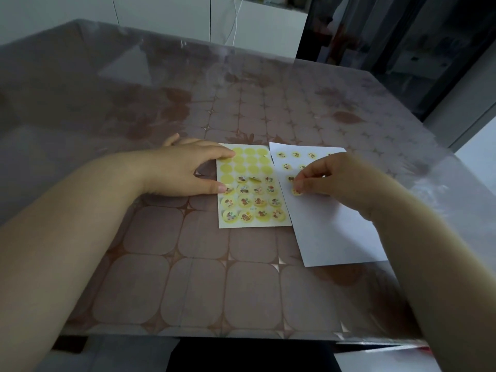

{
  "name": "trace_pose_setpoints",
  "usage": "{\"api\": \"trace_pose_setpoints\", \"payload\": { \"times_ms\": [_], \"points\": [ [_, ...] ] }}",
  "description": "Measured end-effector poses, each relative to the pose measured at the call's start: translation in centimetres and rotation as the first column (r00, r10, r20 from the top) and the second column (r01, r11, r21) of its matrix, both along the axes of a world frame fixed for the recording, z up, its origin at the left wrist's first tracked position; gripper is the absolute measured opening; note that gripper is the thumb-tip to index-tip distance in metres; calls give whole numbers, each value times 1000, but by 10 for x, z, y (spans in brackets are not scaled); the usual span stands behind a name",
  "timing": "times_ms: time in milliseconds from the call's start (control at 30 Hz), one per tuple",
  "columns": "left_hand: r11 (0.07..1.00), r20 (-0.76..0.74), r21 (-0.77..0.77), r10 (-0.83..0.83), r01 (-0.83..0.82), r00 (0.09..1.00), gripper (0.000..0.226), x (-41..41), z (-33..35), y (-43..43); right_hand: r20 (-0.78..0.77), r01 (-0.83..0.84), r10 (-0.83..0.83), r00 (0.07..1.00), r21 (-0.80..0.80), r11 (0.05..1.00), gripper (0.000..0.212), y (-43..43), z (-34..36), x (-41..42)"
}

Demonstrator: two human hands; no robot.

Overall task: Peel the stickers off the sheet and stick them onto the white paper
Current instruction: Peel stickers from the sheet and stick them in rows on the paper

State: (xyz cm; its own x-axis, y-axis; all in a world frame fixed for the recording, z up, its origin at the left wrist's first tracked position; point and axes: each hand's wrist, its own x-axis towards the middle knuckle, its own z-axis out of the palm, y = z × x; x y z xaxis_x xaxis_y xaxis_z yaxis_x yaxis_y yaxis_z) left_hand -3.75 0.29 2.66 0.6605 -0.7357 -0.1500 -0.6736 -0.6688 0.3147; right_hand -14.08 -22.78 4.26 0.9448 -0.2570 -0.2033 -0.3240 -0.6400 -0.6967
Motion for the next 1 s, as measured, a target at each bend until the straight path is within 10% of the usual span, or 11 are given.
{"api": "trace_pose_setpoints", "payload": {
  "times_ms": [500,767,1000],
  "points": [
    [1000,8,-19,-12,13,1000,69,3,-3,1,-8,68,-68,998,-38,997,38,-1,-4,5],
    [999,16,-30,-23,24,1000,63,2,-2,0,79,75,-65,995,-122,990,22,1,-10,4],
    [996,42,-79,-41,45,998,54,1,-3,0,119,-277,322,939,-291,916,10,29,14,15]
  ]
}}
